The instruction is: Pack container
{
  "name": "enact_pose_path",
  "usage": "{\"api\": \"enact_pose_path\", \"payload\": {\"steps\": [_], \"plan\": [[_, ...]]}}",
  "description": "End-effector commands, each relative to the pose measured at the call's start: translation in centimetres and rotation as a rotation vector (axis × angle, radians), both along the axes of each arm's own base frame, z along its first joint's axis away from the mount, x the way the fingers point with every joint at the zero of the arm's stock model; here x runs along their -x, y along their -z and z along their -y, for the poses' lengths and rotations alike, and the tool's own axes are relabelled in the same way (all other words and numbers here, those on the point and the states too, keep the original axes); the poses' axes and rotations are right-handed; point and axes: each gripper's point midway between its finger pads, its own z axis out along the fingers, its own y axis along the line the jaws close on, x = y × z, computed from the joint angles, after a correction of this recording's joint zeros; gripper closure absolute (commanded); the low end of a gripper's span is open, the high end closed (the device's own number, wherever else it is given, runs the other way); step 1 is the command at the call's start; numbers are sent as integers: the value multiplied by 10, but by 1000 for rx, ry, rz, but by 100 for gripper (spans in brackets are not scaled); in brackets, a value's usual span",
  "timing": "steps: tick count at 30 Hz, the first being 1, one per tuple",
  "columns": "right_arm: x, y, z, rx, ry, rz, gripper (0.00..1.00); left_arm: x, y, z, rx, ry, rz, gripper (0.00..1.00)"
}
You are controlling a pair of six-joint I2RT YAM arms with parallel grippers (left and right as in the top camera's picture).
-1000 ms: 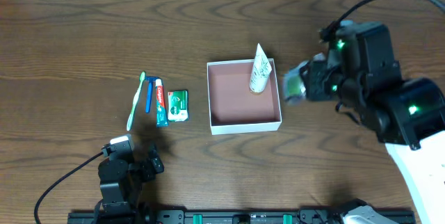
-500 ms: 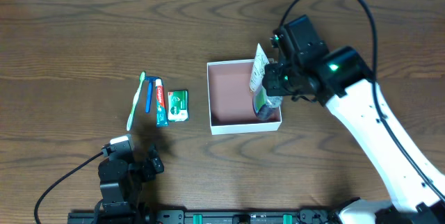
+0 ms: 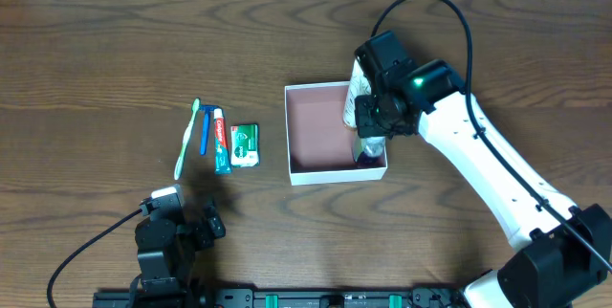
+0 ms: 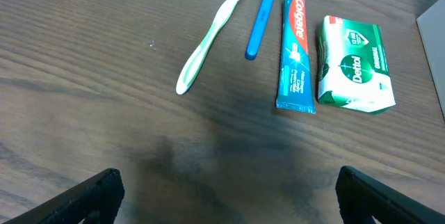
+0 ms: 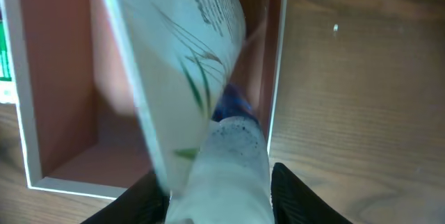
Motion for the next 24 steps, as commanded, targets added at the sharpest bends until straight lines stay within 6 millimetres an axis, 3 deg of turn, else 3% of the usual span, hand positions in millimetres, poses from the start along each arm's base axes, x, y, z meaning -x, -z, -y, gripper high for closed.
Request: {"api": "enact_pose_path", "payload": {"steps": [1,6,9,12,15,19,24], "plan": [[2,2,0,6,5,10,42,1,6,-1,-9,4,-13,2],[-2,-8,-1,-12,6,49,28,1,6,-1,-9,4,-13,2],[-8,-29,4,-25,15,117,22,1,6,-1,-9,4,-13,2],[-15,-59,21,-19,61,222,16,1,6,-1,-9,4,-13,2],[-22,-93,48,-28,138,339,6,1,6,-1,-9,4,-13,2],[-28,-135,103,-92,342,463,1,1,6,-3,-25,-1,-15,2],[-24,-157,172,-145,554,515,1,-1,0,-17,-98,-48,3,2]]}}
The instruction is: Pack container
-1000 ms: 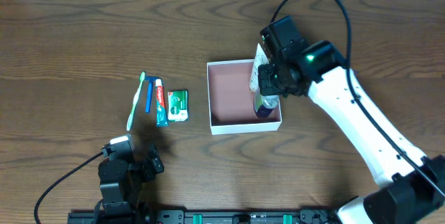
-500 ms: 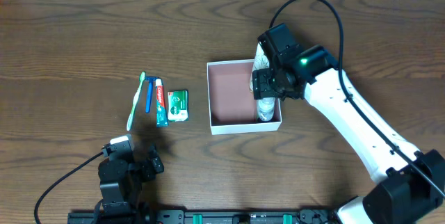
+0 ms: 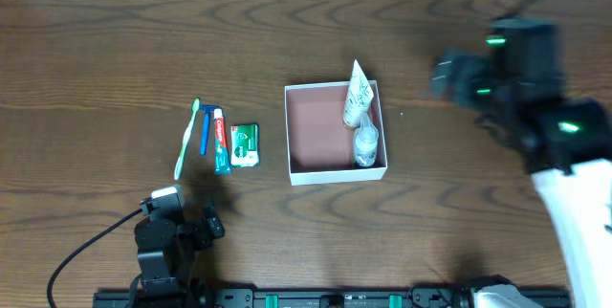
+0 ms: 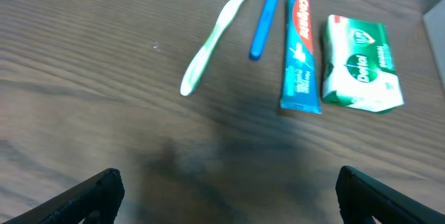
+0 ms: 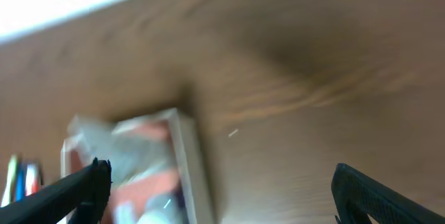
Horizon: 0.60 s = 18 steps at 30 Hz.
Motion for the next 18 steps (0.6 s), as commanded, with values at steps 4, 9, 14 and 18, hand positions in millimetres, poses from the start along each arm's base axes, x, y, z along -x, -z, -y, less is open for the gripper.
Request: {"api": "enact_pose_path", "payload": {"steps": [4,9,14,18], "plan": [[4,-6,65,-69,202,13,1,-18,-22,-2,-3,-8,127,2],[7,-5,82,-68,252,6,1,-32,-53,1,3,12,255,2],[7,-4,81,-68,251,0,1,-30,-79,-4,94,-76,214,2],[7,-4,81,-68,251,0,1,-37,-101,-4,102,-87,29,2]]}}
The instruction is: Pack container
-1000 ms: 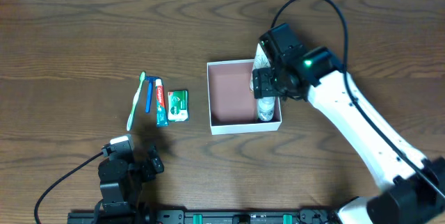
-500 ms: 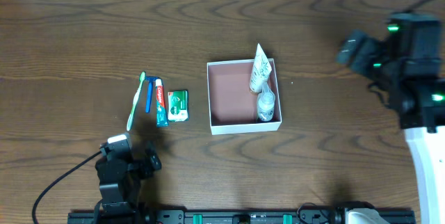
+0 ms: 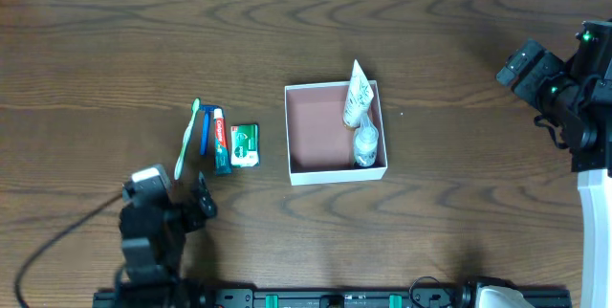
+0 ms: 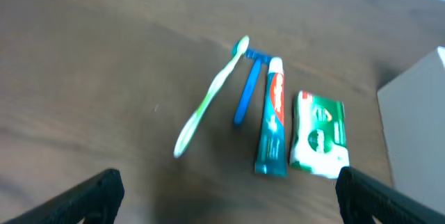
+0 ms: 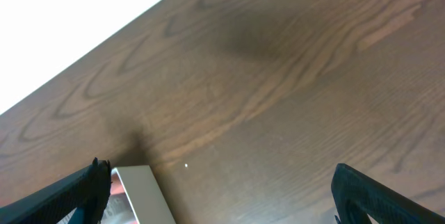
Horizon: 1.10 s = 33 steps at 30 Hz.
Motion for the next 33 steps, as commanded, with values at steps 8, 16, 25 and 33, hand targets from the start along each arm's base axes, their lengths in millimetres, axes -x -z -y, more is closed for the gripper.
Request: {"api": "enact_pose_path", "payload": {"steps": [8,16,25,33], "plan": [[-1,-3,1,-12,11,8,1,-86,-54,-9,-53,74,-418,2],[-1,-3,1,-12,11,8,1,-132,38,-14,-161,300,-762,2],[-1,-3,1,-12,11,8,1,-140,100,-47,-91,241,-867,14],[-1,-3,1,-12,11,8,1,-147,118,-44,-45,269,-859,20]]}}
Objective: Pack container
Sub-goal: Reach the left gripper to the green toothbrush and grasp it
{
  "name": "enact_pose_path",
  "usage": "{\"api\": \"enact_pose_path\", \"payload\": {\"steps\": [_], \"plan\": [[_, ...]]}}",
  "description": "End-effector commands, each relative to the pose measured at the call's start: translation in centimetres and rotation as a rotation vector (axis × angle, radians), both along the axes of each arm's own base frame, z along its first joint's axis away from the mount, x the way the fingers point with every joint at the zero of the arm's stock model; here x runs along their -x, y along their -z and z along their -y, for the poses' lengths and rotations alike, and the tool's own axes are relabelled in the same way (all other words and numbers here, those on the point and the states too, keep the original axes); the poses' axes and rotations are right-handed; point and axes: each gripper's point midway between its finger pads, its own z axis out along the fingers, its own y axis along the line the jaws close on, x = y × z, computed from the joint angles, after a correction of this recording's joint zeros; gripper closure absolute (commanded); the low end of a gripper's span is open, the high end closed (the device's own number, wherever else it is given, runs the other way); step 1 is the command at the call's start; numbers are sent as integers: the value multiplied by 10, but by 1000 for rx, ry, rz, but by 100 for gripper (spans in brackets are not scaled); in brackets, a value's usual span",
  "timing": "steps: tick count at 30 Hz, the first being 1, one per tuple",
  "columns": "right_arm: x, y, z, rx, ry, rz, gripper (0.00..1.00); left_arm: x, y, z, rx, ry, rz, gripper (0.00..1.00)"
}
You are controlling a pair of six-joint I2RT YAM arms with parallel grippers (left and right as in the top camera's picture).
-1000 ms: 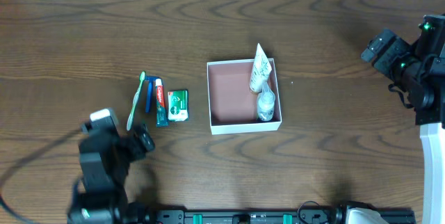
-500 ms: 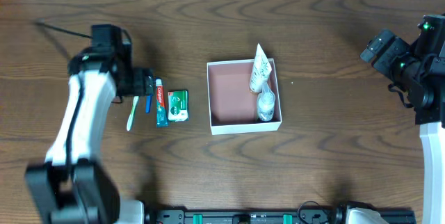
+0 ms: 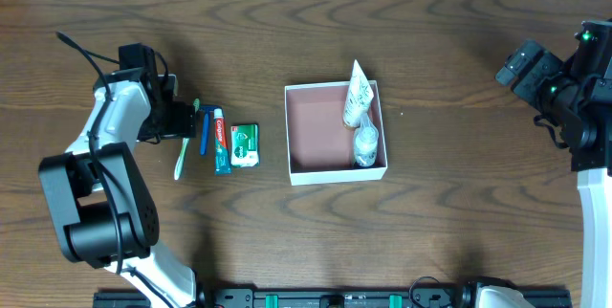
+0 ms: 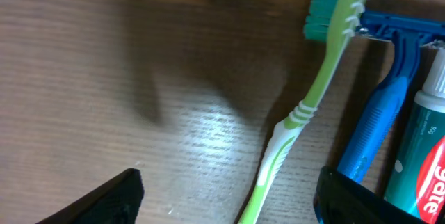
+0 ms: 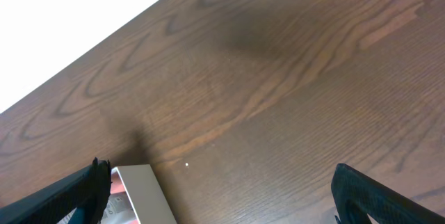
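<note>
A white box with a pink floor point(image 3: 289, 136) stands mid-table. A white tube point(image 3: 357, 93) and a small bottle point(image 3: 364, 145) lie along its right wall. To its left lie a green toothbrush point(image 3: 182, 150), a blue razor point(image 3: 204, 134), a toothpaste tube point(image 3: 221, 143) and a green soap pack point(image 3: 246, 144). My left gripper point(image 3: 180, 119) hangs open low over the toothbrush point(image 4: 306, 106), whose handle runs between the fingers point(image 4: 104, 200). The razor point(image 4: 379, 113) and toothpaste point(image 4: 424, 161) lie beside it. My right gripper point(image 3: 535, 69) is open and empty at the far right.
The right wrist view catches only a corner of the box point(image 5: 142, 189) on dark wood. The left arm reaches up along the table's left side. The table's far edge meets a white strip.
My left gripper was near the table's front edge, looking at the four items from a distance. Now it sits close over the toothbrush, still open. The right arm has not moved.
My right gripper was shut on the white tube inside the box. Then the tube lay in the box and the gripper was open, off to the right, then parked at the far right. The left gripper stayed near the front edge and now straddles the toothbrush.
</note>
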Motion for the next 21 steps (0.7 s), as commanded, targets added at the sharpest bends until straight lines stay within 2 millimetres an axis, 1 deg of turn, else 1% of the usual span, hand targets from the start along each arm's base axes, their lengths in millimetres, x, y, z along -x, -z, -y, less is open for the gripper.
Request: {"api": "enact_pose_path", "payload": {"steps": [1,3,7,12,18,19,20,21], "plan": [[-1,-4,2,-9,15,11,1,-2,6,5,21,38,-9,21],[-1,-4,2,-8,15,12,1,-2,8,5,19,57,-14,24],[-1,-4,2,-8,15,12,1,-4,14,5,18,75,-18,38],[-1,-4,2,-9,15,11,1,-8,26,7,35,77,-20,39],[-1,-4,2,-8,14,11,1,-3,40,8,46,76,-58,38],[-1,-4,2,-8,15,11,1,-3,42,8,47,76,-62,42],[-1,-4,2,-9,15,11,1,-2,43,8,48,76,-65,50],[-1,-4,2,-9,15,11,1,-2,43,8,48,75,-65,65]]}}
